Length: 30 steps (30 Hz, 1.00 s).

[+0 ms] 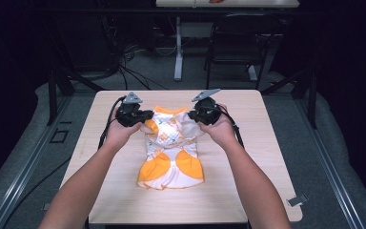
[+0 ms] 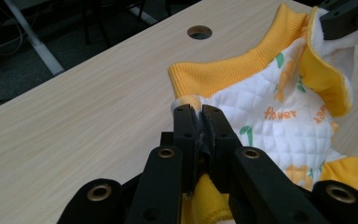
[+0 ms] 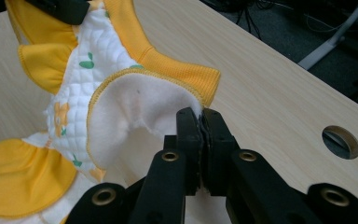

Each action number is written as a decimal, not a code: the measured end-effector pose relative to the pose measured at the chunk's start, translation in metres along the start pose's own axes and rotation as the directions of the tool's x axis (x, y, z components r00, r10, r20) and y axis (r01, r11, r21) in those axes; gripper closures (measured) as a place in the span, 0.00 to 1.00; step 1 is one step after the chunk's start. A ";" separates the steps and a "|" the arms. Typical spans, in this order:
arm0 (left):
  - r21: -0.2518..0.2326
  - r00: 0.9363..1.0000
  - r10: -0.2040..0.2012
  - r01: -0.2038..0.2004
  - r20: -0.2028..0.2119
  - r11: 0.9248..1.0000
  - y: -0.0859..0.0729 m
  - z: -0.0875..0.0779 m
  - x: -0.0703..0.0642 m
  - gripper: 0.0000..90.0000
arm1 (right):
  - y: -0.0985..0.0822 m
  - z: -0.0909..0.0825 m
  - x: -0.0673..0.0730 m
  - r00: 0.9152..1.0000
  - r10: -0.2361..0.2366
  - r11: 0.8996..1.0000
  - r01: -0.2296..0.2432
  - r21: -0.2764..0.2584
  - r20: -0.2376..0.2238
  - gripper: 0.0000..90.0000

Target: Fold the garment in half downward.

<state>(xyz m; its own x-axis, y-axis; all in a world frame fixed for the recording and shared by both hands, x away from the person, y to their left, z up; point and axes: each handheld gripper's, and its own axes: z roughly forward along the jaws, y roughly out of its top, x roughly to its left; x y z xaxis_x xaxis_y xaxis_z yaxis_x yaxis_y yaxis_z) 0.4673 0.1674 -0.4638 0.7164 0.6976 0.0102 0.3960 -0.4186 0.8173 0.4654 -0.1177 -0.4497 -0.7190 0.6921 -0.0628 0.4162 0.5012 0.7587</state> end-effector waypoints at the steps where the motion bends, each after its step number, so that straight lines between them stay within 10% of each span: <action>1: 0.004 1.000 0.006 -0.006 0.005 1.000 -0.002 -0.001 0.000 0.95 | -0.002 0.000 0.002 1.000 -0.007 1.000 0.007 0.001 -0.005 0.96; 30: 0.014 0.998 0.034 -0.035 0.052 0.999 -0.024 -0.016 -0.016 0.95 | -0.025 -0.010 0.023 0.996 -0.056 0.998 0.058 0.030 -0.065 0.96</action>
<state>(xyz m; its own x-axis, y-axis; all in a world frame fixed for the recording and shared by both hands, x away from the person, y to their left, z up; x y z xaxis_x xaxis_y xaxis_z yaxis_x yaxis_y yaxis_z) 0.4371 0.1758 -0.4743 0.7584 0.6517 0.0079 0.3788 -0.4507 0.8083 0.4326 -0.1191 -0.4635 -0.7757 0.6280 -0.0627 0.3905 0.5556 0.7340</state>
